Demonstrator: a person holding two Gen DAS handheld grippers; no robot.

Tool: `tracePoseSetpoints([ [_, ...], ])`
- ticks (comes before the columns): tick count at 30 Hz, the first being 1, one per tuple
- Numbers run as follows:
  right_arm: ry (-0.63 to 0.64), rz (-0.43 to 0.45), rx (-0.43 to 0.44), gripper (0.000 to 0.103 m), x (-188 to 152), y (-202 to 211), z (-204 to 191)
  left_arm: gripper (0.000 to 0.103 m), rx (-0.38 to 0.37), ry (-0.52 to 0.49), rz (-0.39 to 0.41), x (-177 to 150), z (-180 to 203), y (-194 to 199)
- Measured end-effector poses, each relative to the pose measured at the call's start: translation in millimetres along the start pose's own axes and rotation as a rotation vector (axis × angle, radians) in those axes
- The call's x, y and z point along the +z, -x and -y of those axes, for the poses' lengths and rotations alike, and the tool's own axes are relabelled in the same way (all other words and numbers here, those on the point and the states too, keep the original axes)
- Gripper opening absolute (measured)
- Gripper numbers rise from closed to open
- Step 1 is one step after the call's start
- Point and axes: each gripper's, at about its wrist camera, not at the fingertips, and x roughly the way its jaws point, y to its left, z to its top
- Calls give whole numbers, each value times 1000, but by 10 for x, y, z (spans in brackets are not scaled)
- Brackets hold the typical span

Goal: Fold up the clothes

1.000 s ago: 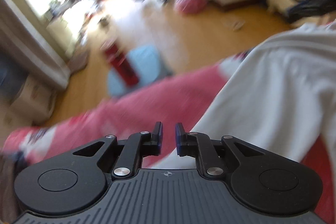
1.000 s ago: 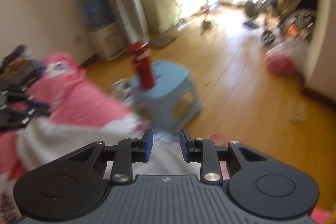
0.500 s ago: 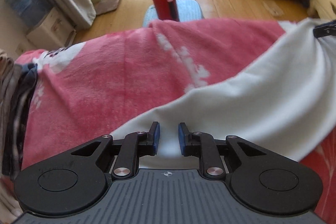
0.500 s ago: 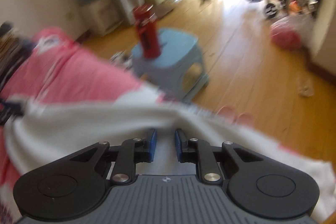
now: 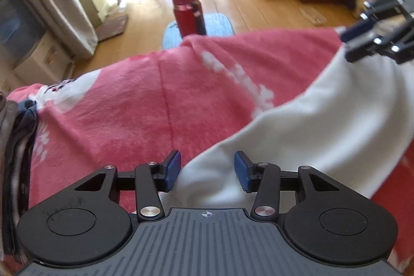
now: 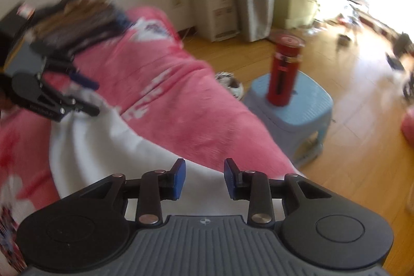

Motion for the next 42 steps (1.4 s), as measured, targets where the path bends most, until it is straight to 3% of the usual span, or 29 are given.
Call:
tracePoseSetpoints([
  [6,163,-101,-5,36,47,-230,-197,41,-43,19,25,-121,-60,-6],
  [9,154,-124,4,31,79,-272,-200,30,-37,-35,45,-153,25,8],
  [11,172,-121,-5,5,78,-261,-233,14,-21,-83,59,-168,104,16],
  [14,178,-91,-26,1,86,-200,-251,4,27,-81,77,-170,132,32],
  [20,129,10,-111,1,139,-154,-220,3,120,-33,143,-78,55,114],
  [25,76,12,-143,1,102,-375,-151,3,178,-61,102,-67,27,-29],
  [28,-27,37,-125,4,86,-377,-19,6,195,-40,85,-114,-24,-101],
  [30,-114,57,-129,12,109,-224,154,16,199,1,89,-91,-74,-61],
  [32,-181,86,-161,12,131,62,375,35,225,45,93,-68,-132,-10],
  [36,-317,154,-229,13,75,1102,899,40,284,132,113,5,-276,167],
  [39,-373,169,-304,15,-100,2076,1112,48,373,162,143,137,-329,362],
  [42,-448,184,-391,27,-437,2910,1102,56,412,188,183,364,-299,545],
])
